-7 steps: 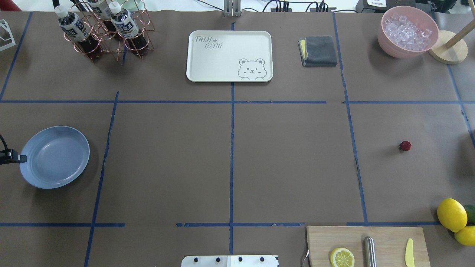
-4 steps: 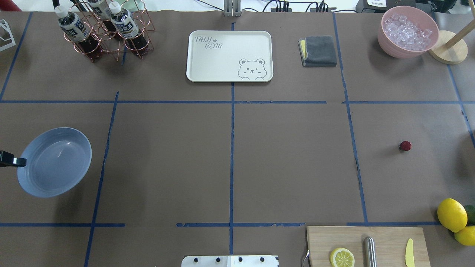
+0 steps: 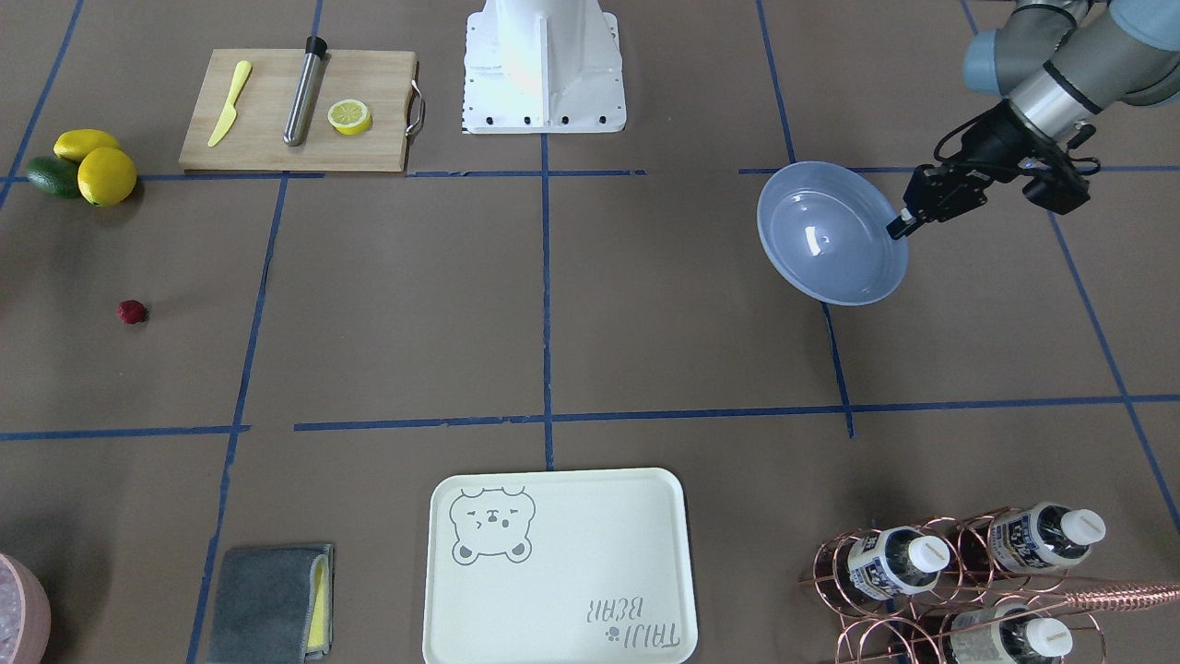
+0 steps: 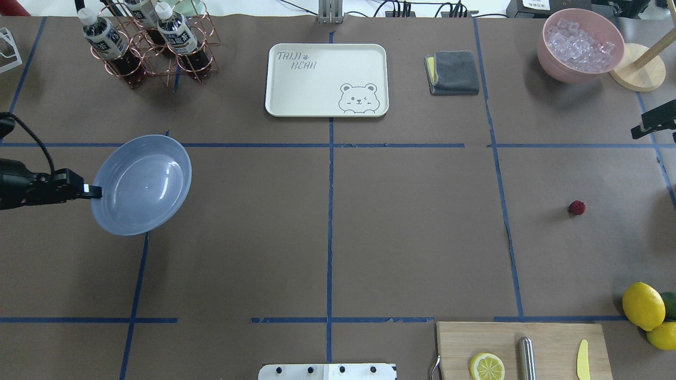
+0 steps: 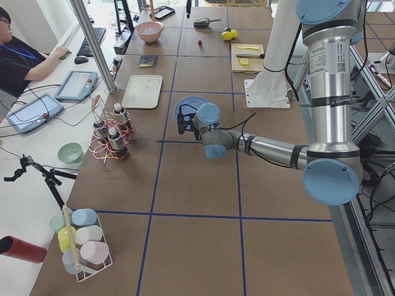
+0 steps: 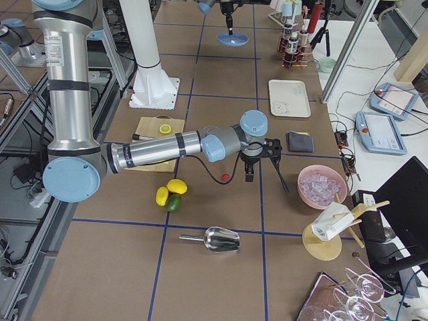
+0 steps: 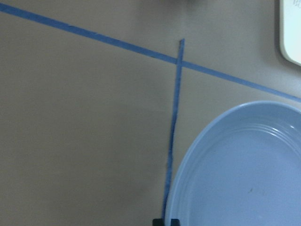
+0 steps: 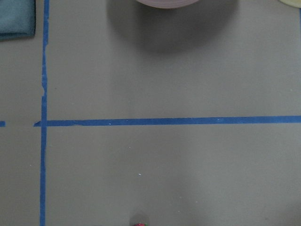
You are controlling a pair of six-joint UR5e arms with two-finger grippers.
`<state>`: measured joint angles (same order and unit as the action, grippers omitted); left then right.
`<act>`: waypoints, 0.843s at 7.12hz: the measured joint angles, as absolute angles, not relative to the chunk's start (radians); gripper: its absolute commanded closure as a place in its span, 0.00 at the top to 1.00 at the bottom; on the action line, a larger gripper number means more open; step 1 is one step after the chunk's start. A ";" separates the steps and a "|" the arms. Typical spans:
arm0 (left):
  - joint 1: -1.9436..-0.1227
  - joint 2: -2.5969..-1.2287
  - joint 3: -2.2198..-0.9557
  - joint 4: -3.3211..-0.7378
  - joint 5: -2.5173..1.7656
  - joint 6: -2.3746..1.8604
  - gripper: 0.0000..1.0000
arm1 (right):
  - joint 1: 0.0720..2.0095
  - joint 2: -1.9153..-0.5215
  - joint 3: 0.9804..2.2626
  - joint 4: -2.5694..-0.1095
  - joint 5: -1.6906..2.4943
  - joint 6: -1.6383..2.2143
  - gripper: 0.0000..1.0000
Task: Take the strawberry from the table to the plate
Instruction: 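Grasp the rim of the light blue plate with the left gripper and lift it, then carry the plate to table centre with left gripper while right gripper nears strawberry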
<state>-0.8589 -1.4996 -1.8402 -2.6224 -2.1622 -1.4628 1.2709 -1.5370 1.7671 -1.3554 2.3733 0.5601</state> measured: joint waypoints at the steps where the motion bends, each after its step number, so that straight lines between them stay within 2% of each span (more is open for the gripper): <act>1: -0.795 -1.580 -1.874 -2.512 -2.076 -1.514 0.00 | 1.220 -1.520 1.772 -1.340 2.341 0.619 1.00; 3: -0.647 -1.782 -1.910 -2.220 -1.884 -1.606 0.00 | 1.134 -1.513 1.771 -1.265 2.267 0.723 1.00; 5: -0.499 -1.952 -1.877 -2.020 -1.730 -1.683 0.00 | 1.095 -1.520 1.770 -1.235 2.241 0.768 1.00; 6: -0.451 -1.996 -1.839 -1.987 -1.683 -1.706 0.00 | 1.089 -1.522 1.770 -1.232 2.239 0.773 1.00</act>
